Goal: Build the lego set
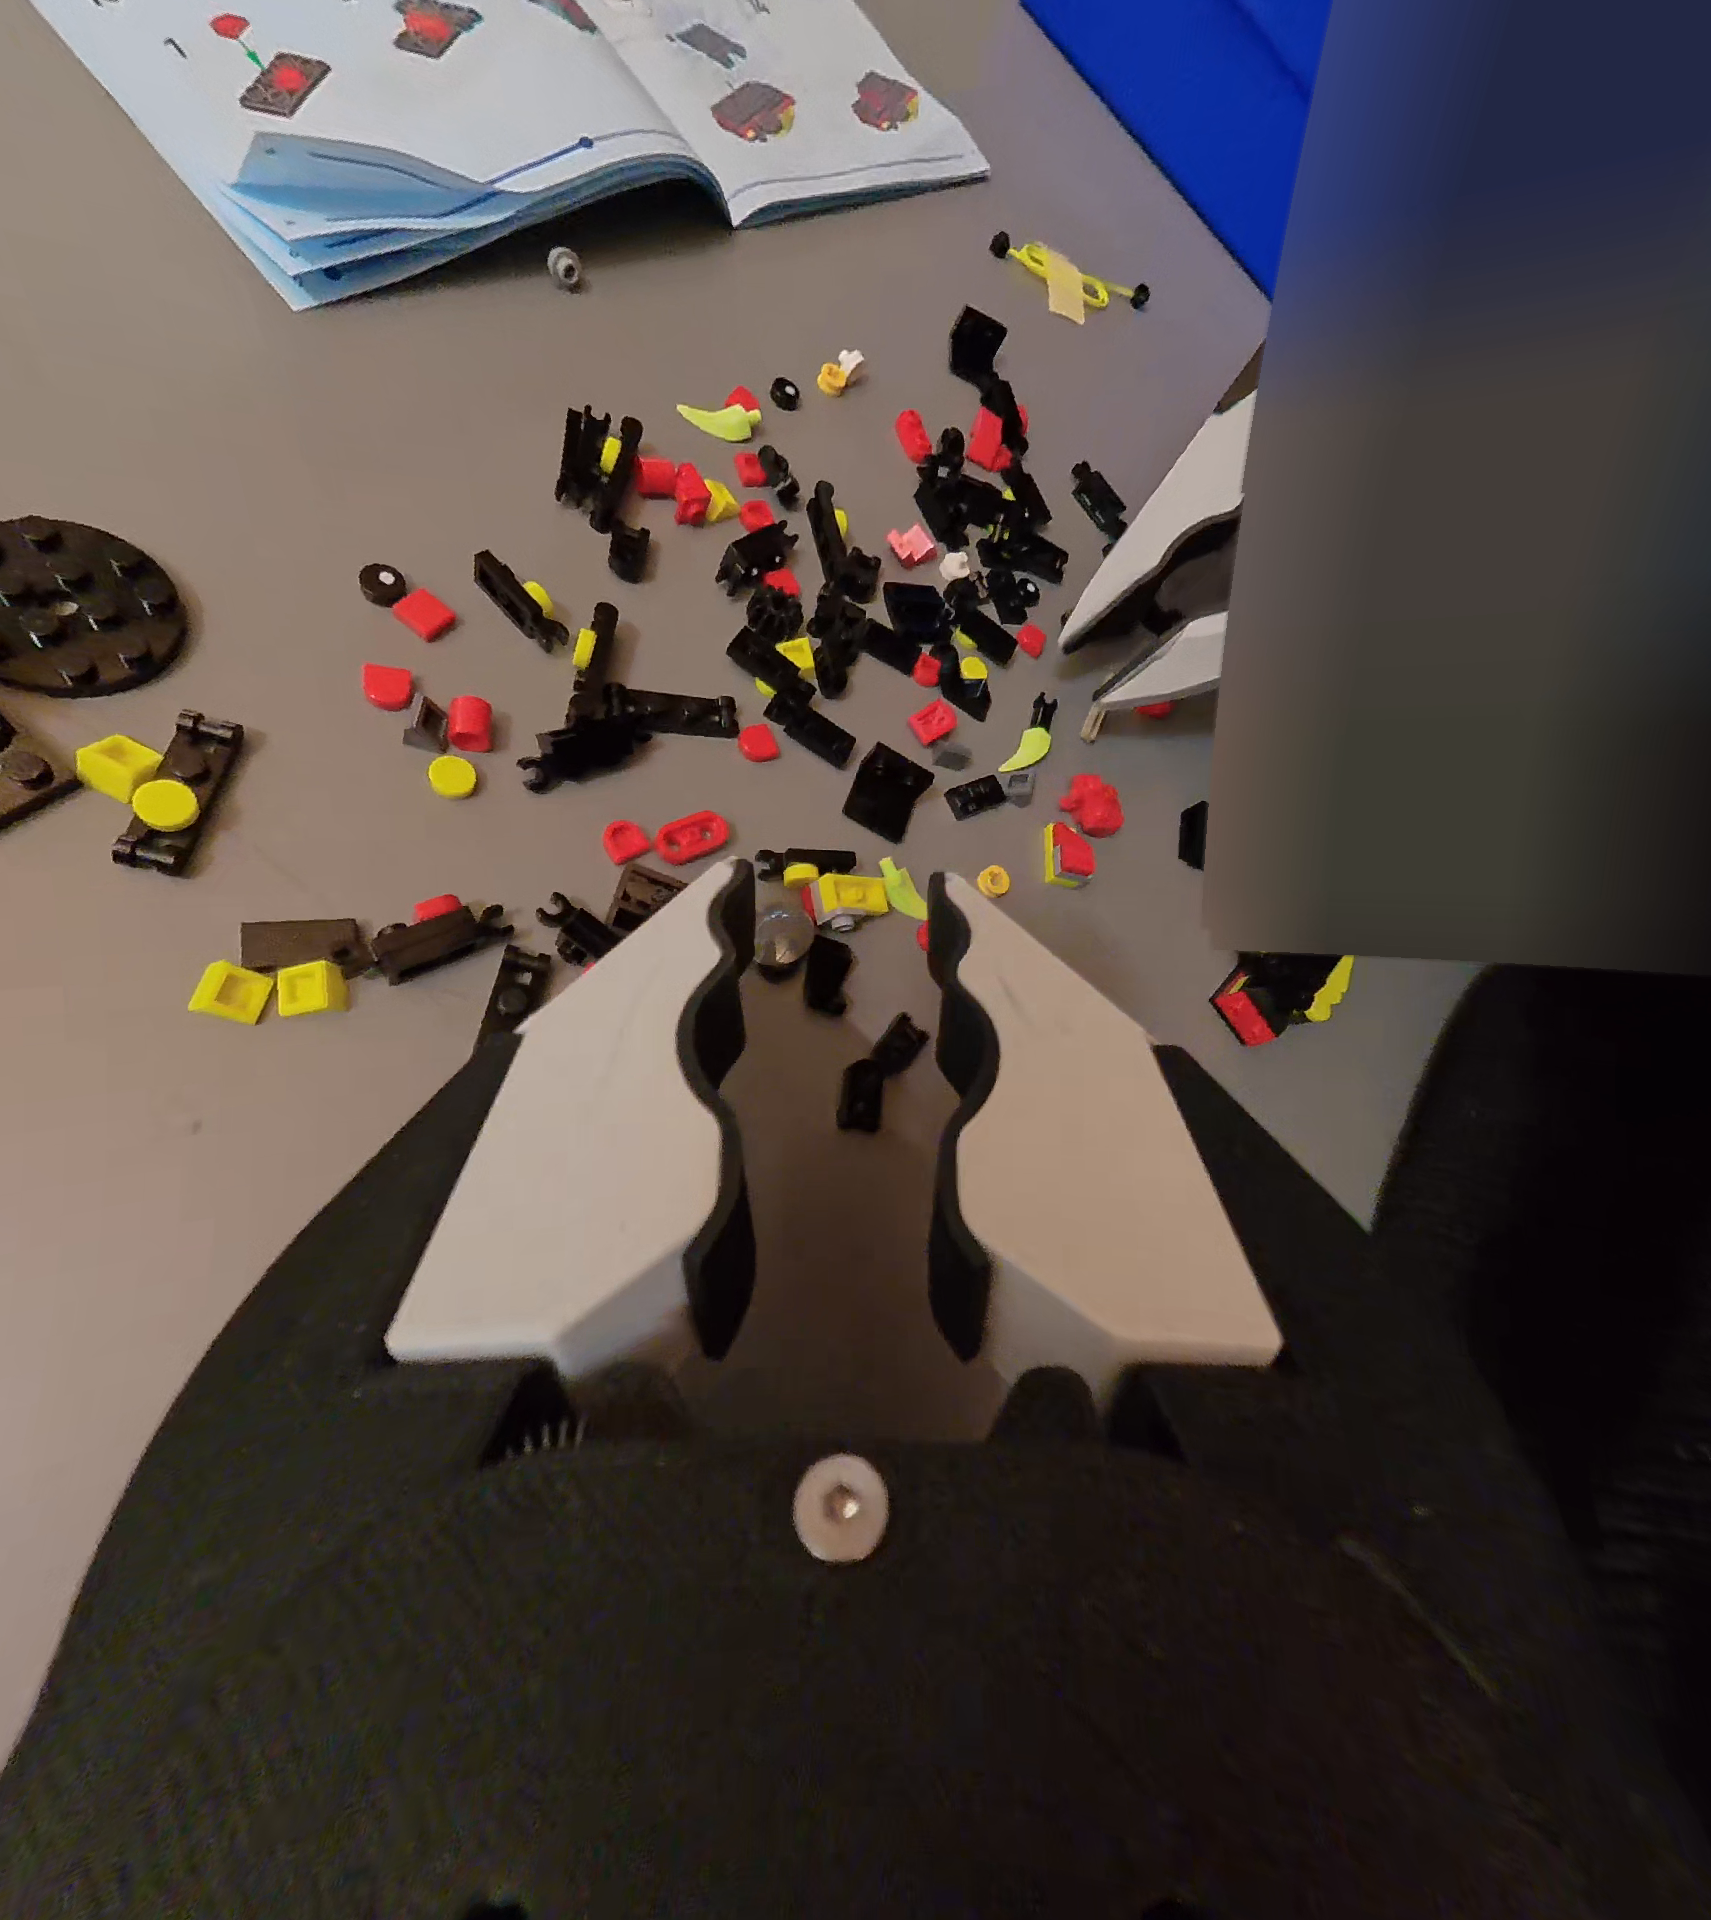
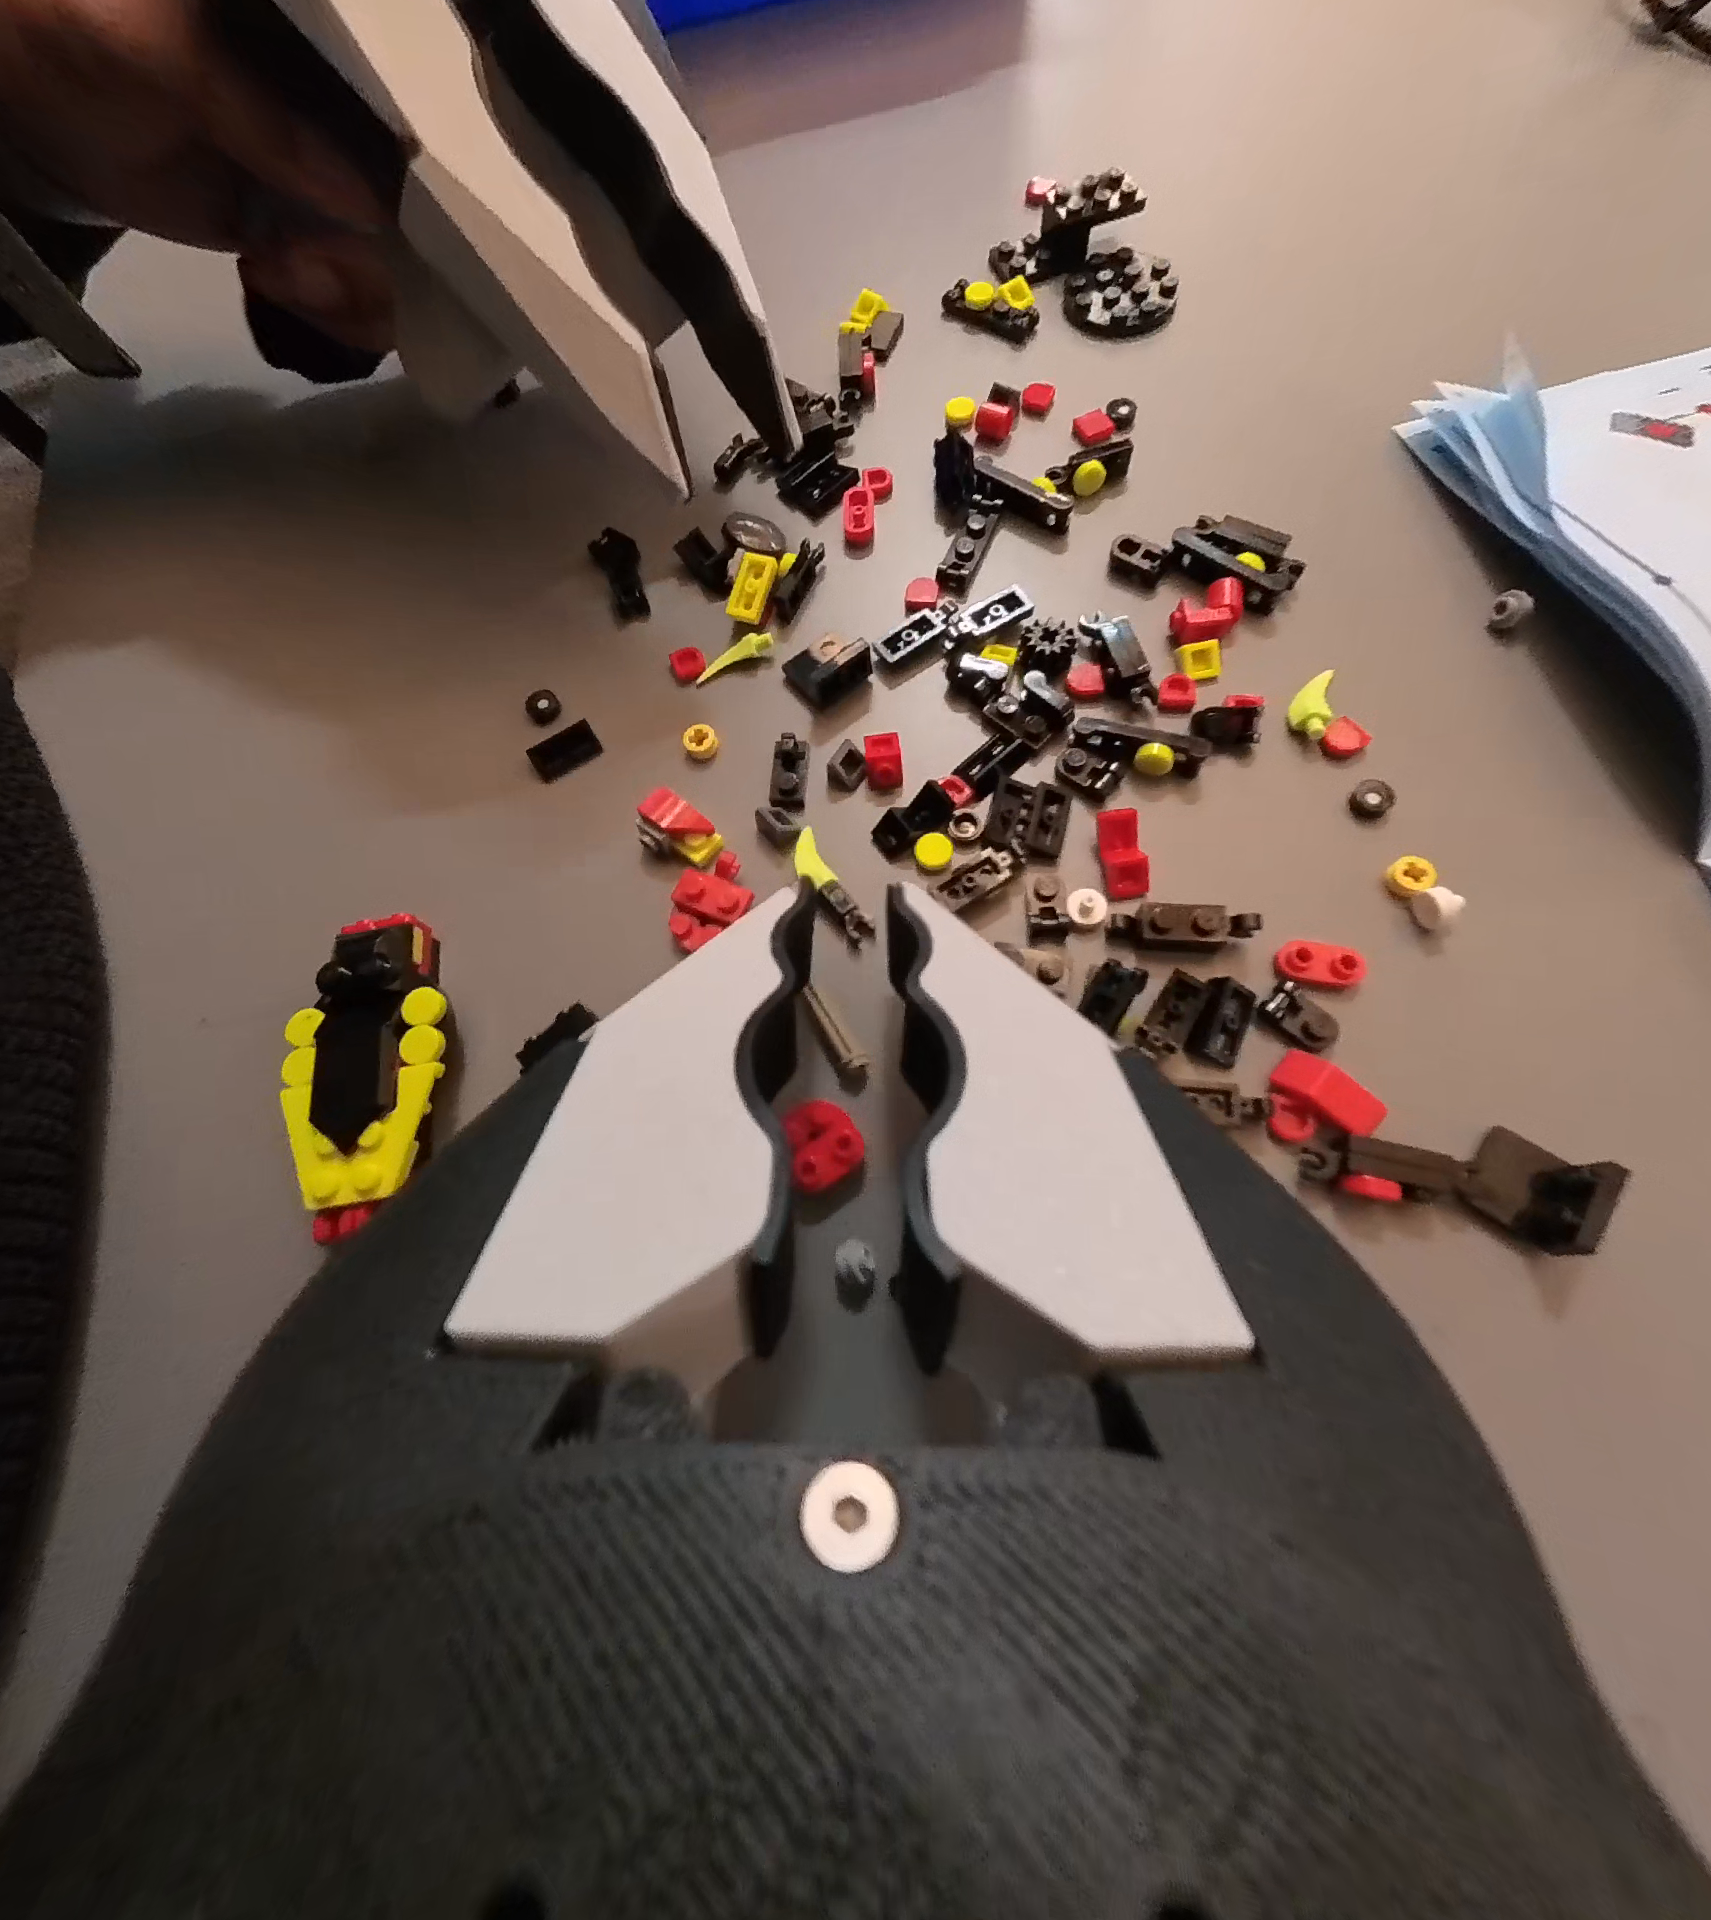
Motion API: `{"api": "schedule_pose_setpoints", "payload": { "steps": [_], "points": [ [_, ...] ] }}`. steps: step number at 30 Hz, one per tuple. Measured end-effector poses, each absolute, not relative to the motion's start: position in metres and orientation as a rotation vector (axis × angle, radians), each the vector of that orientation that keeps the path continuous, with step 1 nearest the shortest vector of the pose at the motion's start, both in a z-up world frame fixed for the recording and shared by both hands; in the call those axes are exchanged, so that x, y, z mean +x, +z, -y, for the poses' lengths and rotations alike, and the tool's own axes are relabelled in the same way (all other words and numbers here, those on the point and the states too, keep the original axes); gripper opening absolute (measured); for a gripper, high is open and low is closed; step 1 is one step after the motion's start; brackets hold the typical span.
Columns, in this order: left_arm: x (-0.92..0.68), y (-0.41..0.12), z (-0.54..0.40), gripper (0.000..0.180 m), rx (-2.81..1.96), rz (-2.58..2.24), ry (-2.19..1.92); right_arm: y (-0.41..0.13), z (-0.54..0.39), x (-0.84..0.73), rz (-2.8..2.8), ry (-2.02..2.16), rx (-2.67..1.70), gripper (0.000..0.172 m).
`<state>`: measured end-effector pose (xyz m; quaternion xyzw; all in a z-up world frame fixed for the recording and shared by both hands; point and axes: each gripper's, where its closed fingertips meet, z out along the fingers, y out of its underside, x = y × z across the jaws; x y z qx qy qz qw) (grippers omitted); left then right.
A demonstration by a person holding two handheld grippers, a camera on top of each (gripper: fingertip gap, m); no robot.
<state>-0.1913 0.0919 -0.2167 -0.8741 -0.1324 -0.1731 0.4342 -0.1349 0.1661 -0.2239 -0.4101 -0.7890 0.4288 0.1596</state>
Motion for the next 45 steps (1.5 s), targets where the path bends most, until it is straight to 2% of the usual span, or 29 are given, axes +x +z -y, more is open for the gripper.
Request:
{"api": "schedule_pose_setpoints", "payload": {
  "steps": [16,20,24,29,45],
  "points": [
    [-0.211,-0.210,-0.088,0.030,-2.132,0.402,-0.365,-0.208,-0.177,-0.139,2.138,1.326,-1.209,0.012],
    [-0.235,-0.211,-0.076,0.030,-2.148,0.432,-0.223,-0.209,-0.195,-0.137,2.127,1.219,-1.189,0.012],
    [-0.240,-0.208,-0.074,0.030,-2.097,0.503,-0.306,-0.204,-0.214,-0.136,2.070,1.204,-1.228,0.008],
    [-0.246,-0.221,-0.066,0.023,-2.190,0.479,-0.214,-0.204,-0.215,-0.136,2.055,1.255,-1.257,0.008],
    [-0.248,-0.240,-0.056,0.019,-2.289,0.490,-0.205,-0.211,-0.211,-0.136,2.090,1.216,-1.235,0.009]
  ]
}}
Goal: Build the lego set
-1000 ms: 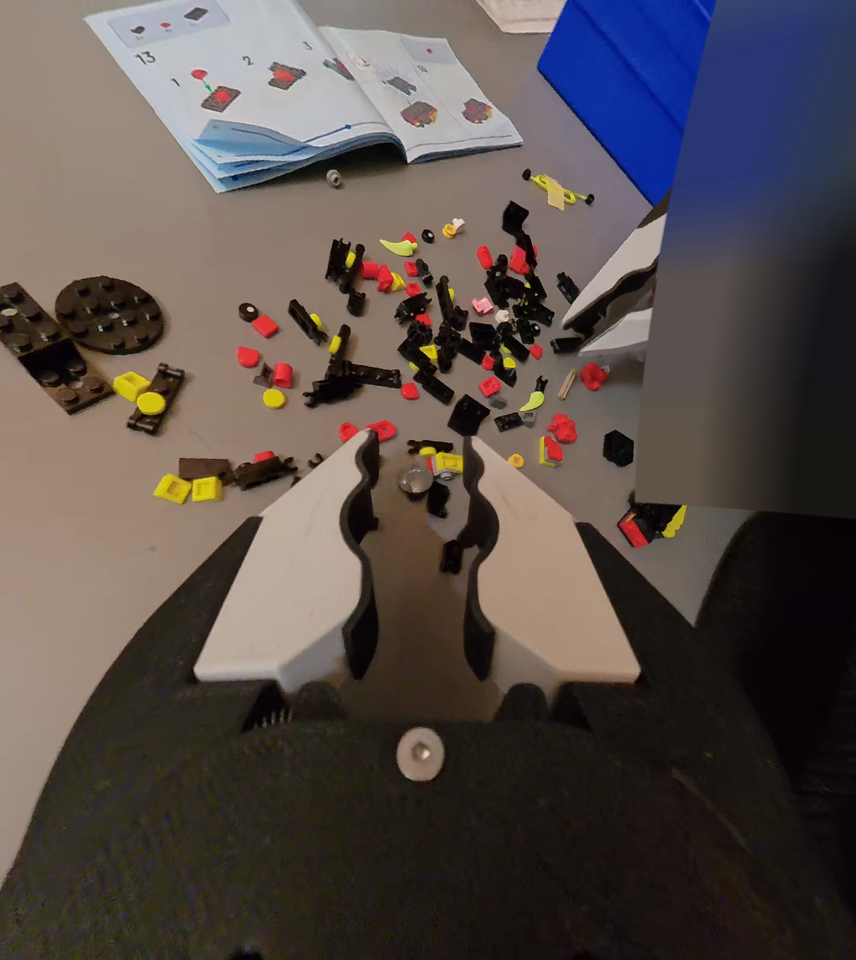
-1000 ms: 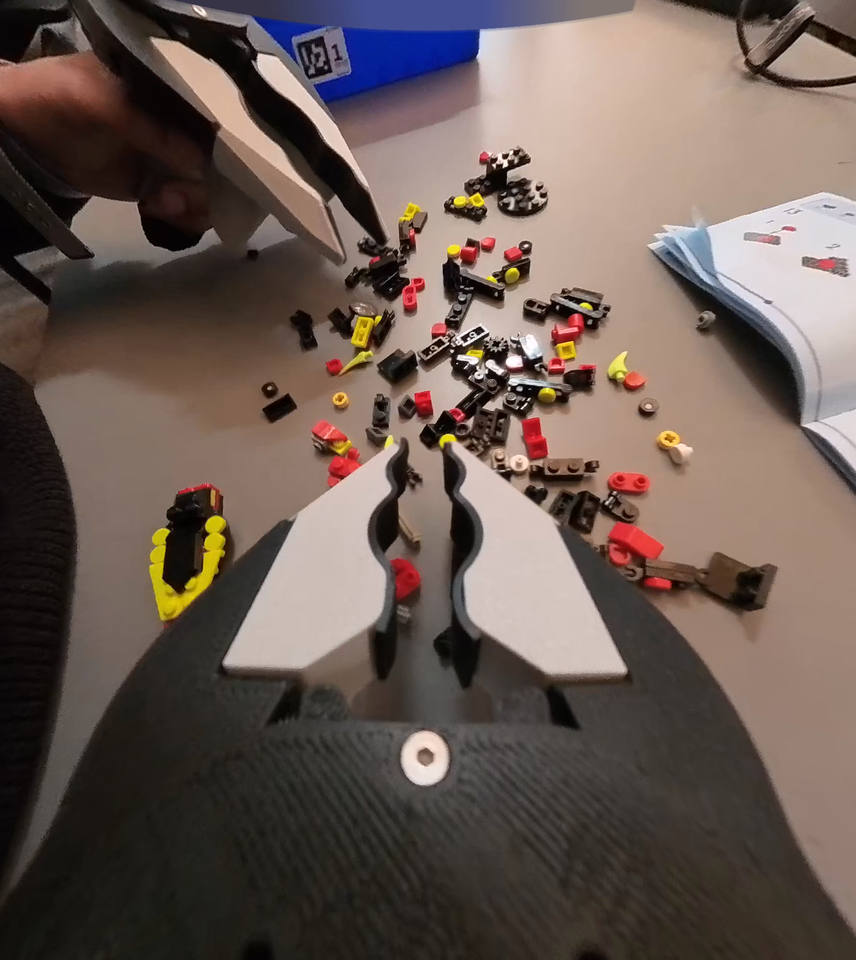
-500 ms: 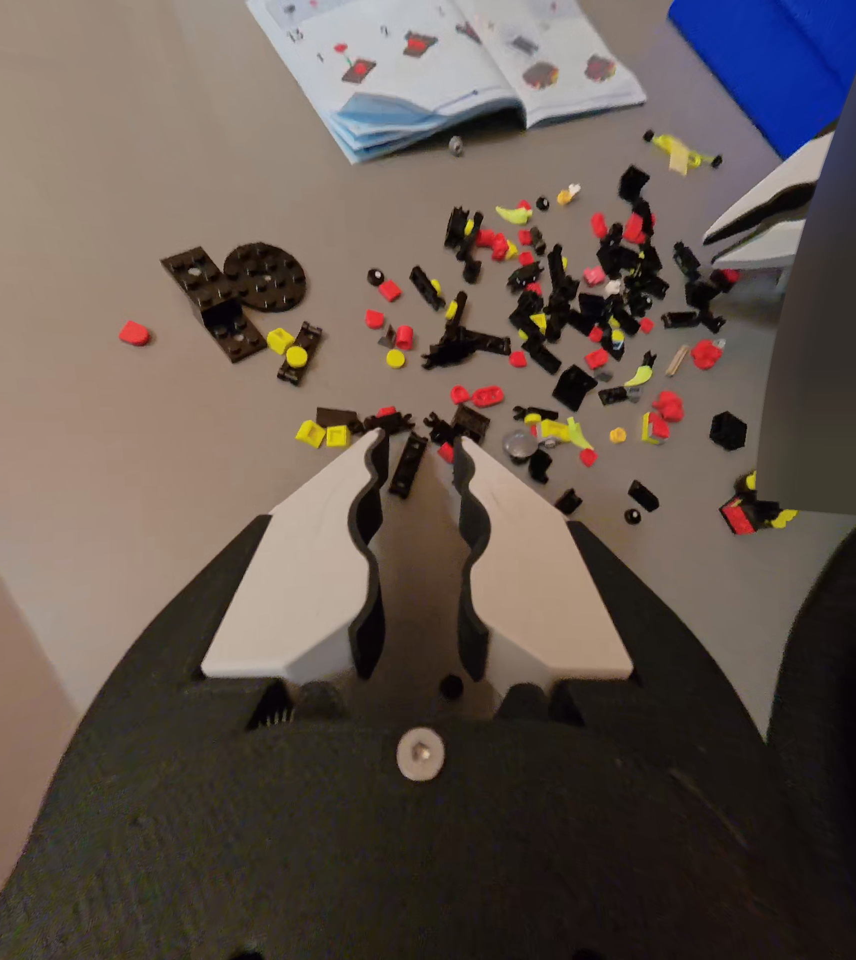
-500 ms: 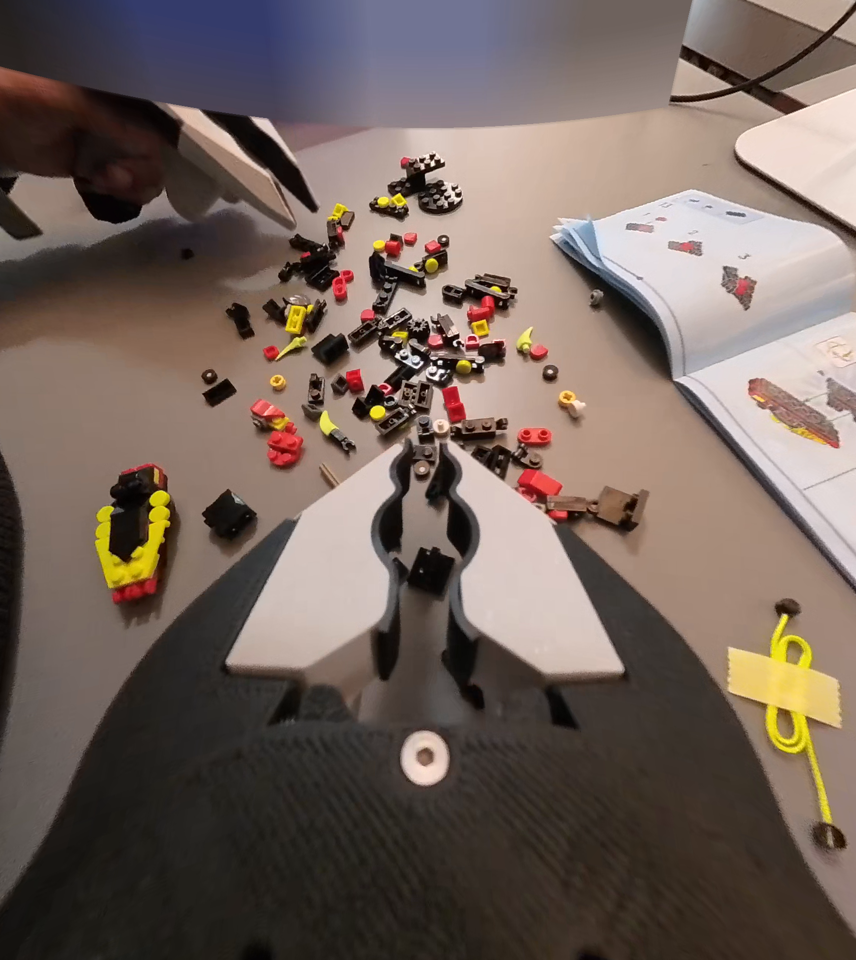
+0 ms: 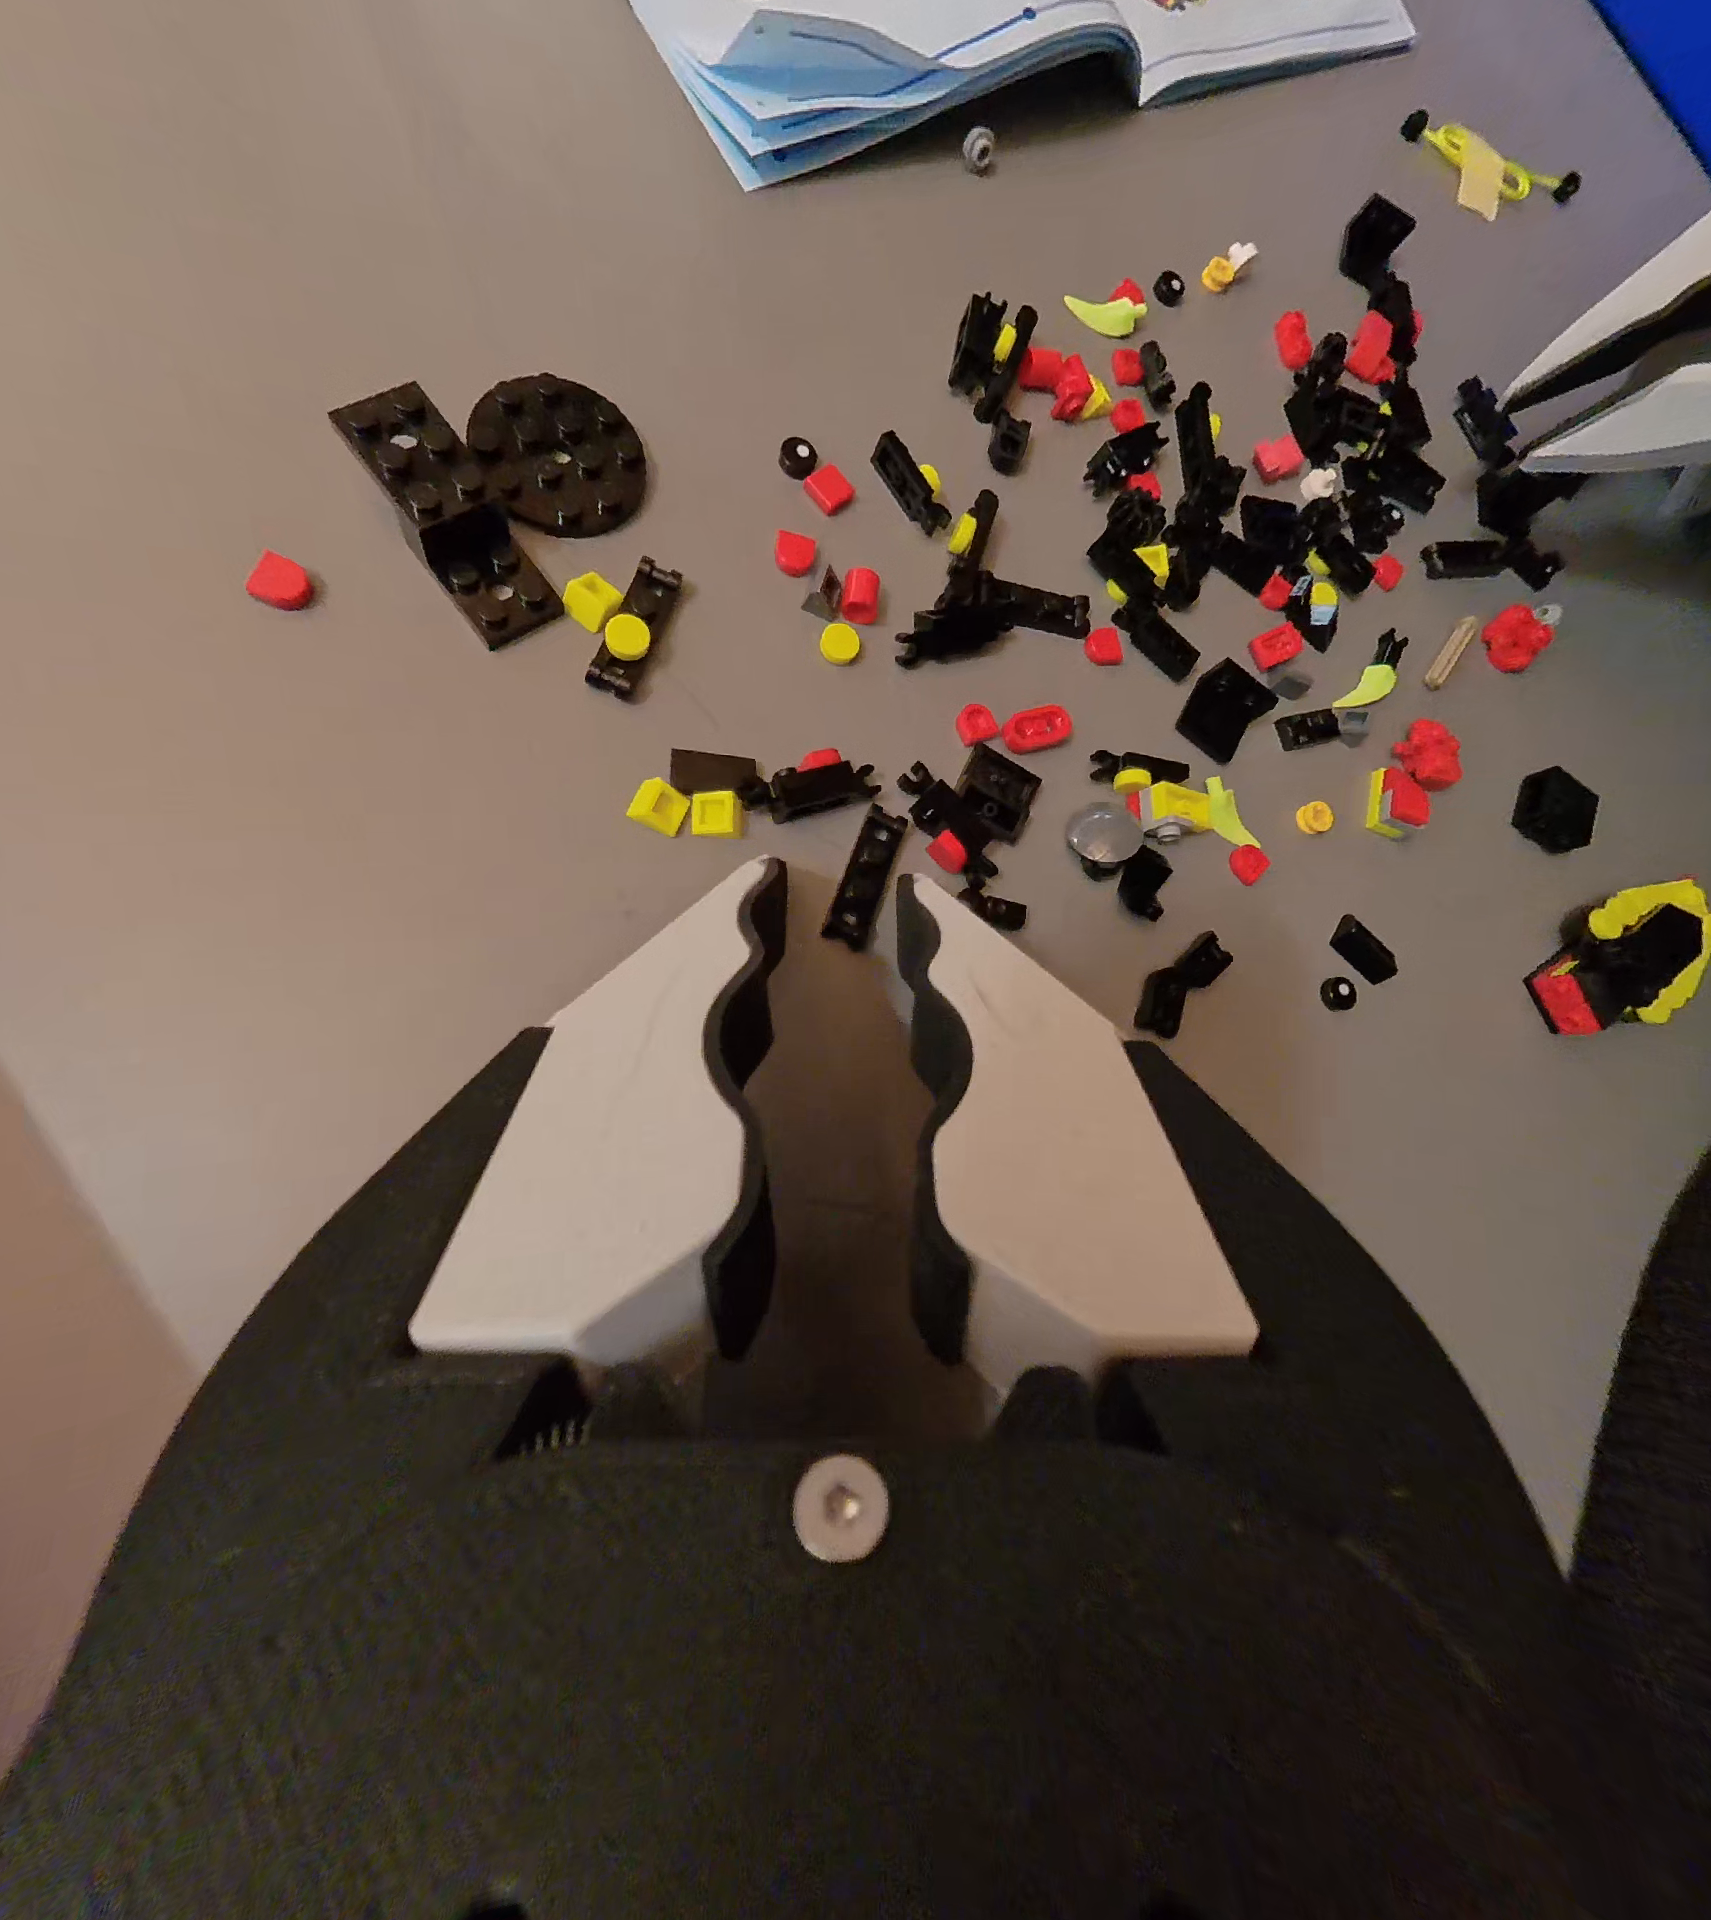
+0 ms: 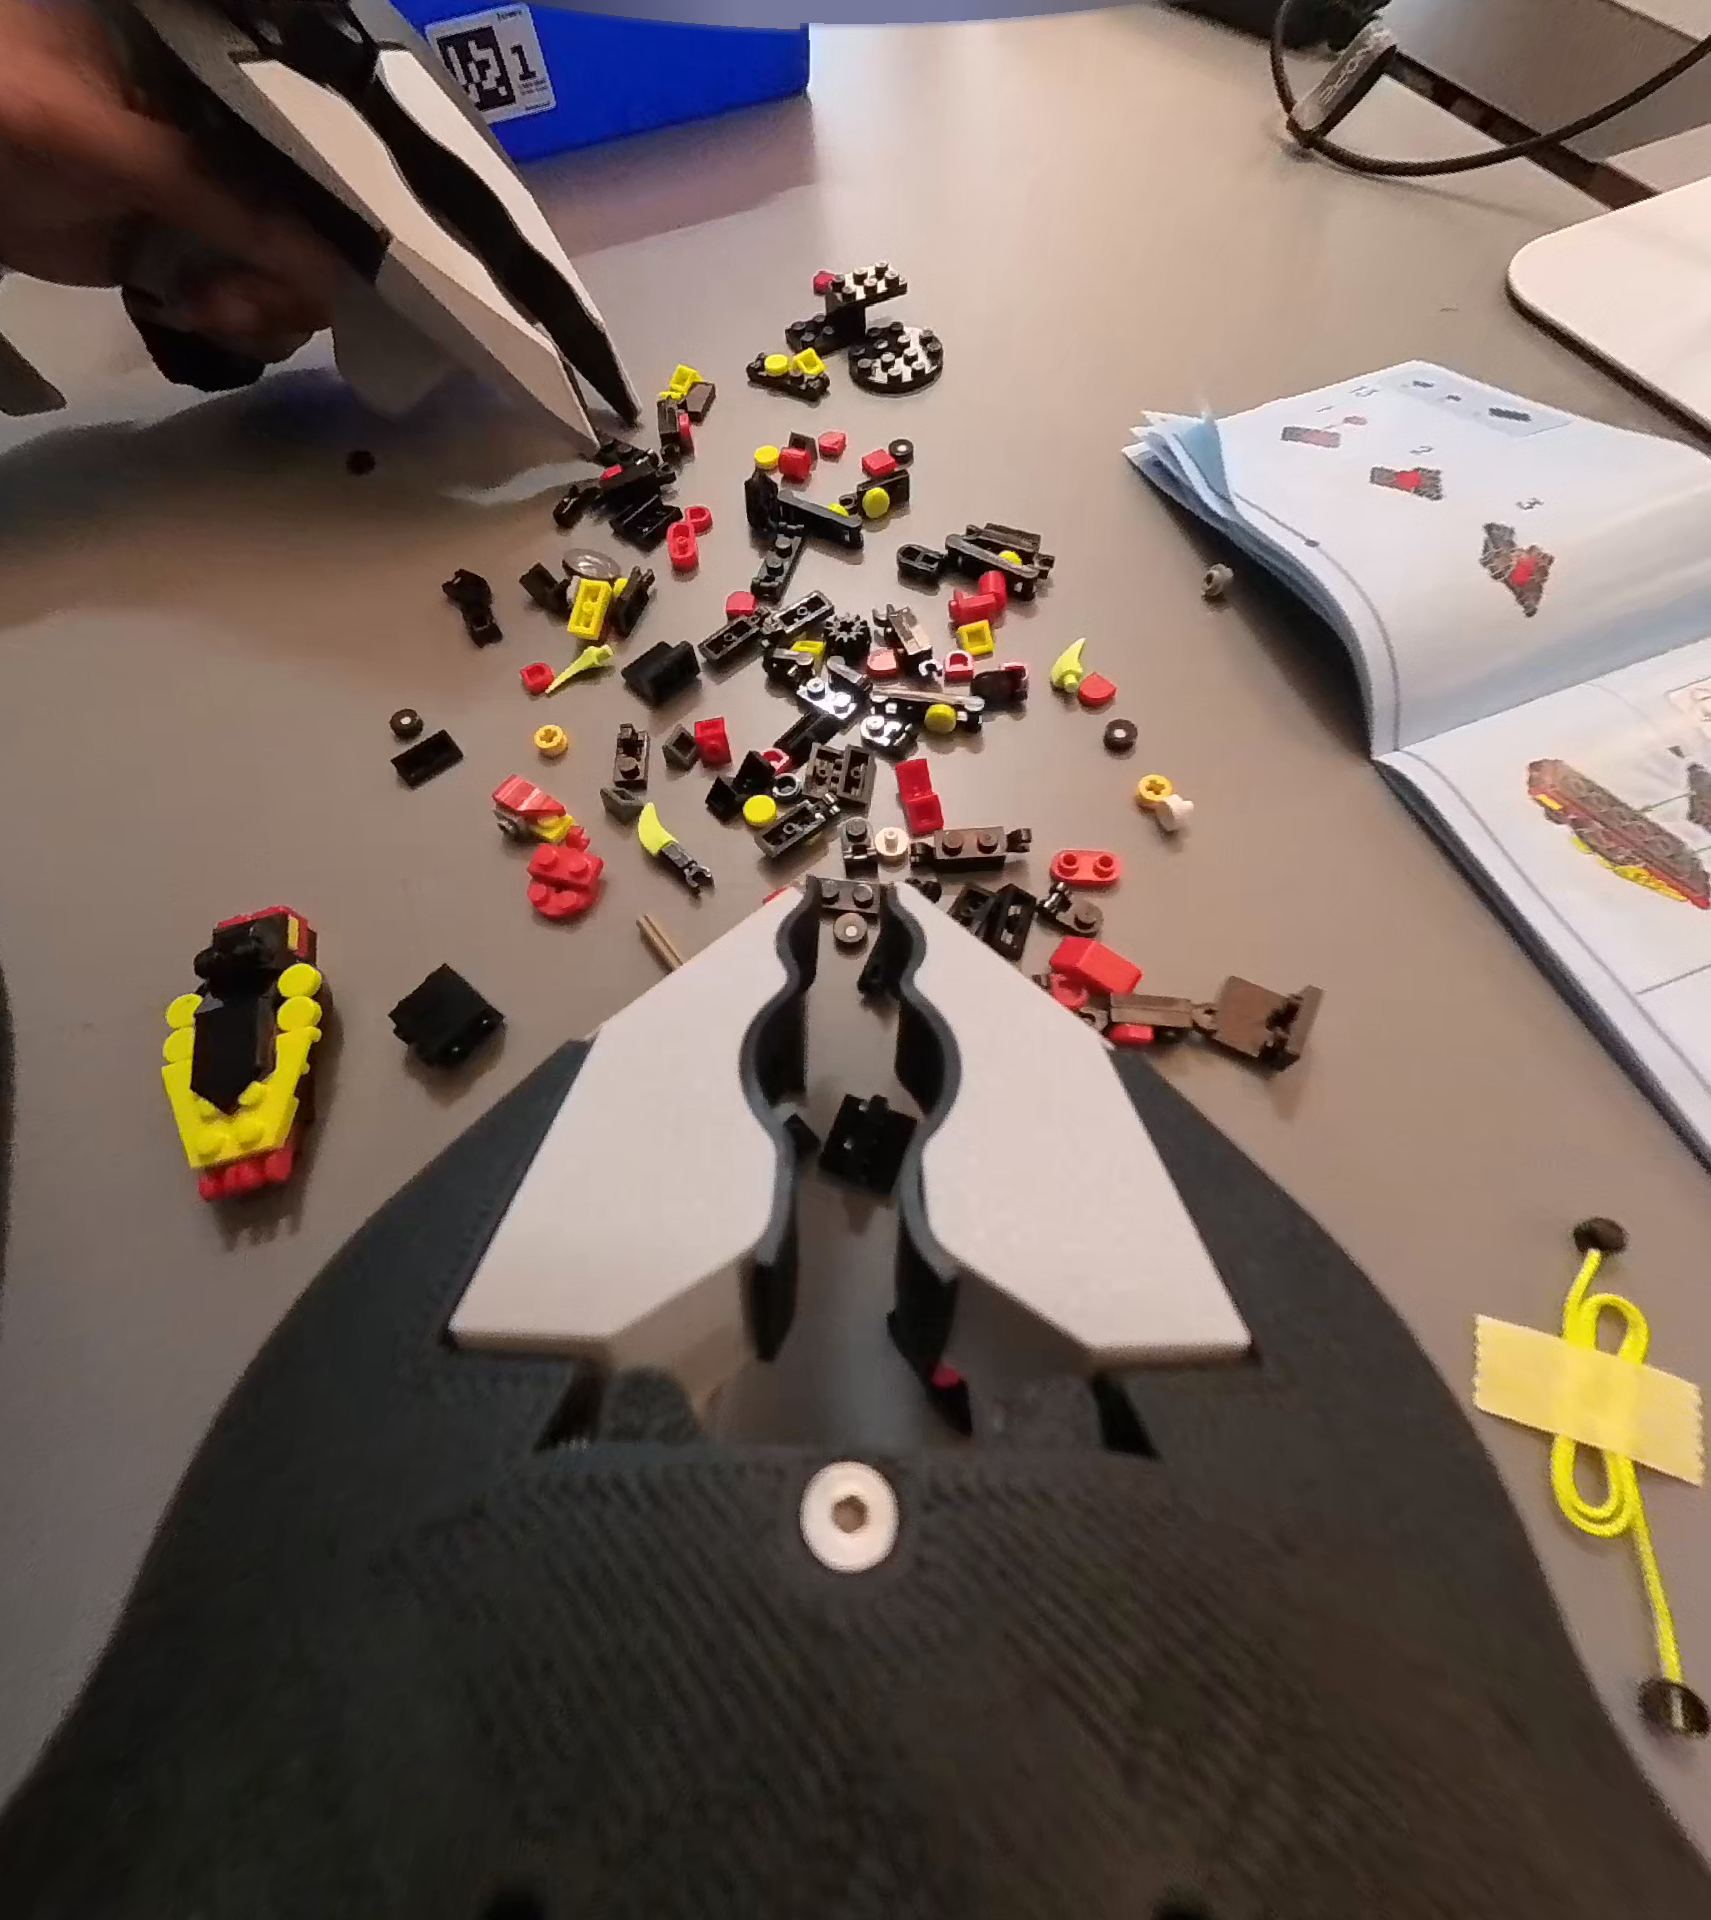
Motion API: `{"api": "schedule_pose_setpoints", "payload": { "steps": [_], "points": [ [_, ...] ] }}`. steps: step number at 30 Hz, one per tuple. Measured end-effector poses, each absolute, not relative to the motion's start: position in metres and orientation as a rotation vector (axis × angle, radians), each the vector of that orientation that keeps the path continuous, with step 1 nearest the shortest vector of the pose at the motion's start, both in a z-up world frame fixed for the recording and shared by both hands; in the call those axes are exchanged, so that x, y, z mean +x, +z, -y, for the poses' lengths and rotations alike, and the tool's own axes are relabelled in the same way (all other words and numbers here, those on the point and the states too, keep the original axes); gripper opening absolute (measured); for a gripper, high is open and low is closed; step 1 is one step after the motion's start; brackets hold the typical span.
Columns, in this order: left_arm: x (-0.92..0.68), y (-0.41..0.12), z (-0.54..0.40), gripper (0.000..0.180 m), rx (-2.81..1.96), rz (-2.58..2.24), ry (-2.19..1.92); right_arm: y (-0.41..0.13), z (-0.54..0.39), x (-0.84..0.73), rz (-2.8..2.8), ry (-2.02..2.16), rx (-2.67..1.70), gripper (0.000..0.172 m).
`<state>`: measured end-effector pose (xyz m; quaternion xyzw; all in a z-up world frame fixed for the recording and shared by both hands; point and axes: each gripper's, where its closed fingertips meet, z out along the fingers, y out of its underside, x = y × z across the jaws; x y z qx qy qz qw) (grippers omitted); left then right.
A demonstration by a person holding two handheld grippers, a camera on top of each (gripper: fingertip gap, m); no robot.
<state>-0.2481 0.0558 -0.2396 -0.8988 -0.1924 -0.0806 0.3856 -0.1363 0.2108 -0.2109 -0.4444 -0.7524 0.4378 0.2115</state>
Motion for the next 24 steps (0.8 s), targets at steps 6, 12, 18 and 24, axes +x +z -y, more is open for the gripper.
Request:
{"api": "schedule_pose_setpoints", "payload": {
  "steps": [6,12,18,24],
  "points": [
    [-0.2496,-0.2403,-0.0556,0.015,-2.290,0.501,-0.196,-0.2115,-0.2100,-0.1362,2.093,1.220,-1.235,0.009],
    [-0.2494,-0.2404,-0.0571,0.011,-2.289,0.500,-0.187,-0.2109,-0.2103,-0.1362,2.090,1.222,-1.236,0.009],
    [-0.2511,-0.2405,-0.0580,0.008,-2.277,0.520,-0.186,-0.2113,-0.2099,-0.1361,2.092,1.224,-1.236,0.009],
    [-0.2492,-0.2403,-0.0589,0.008,-2.278,0.507,-0.193,-0.2116,-0.2090,-0.1362,2.093,1.231,-1.237,0.009]
  ]
}}
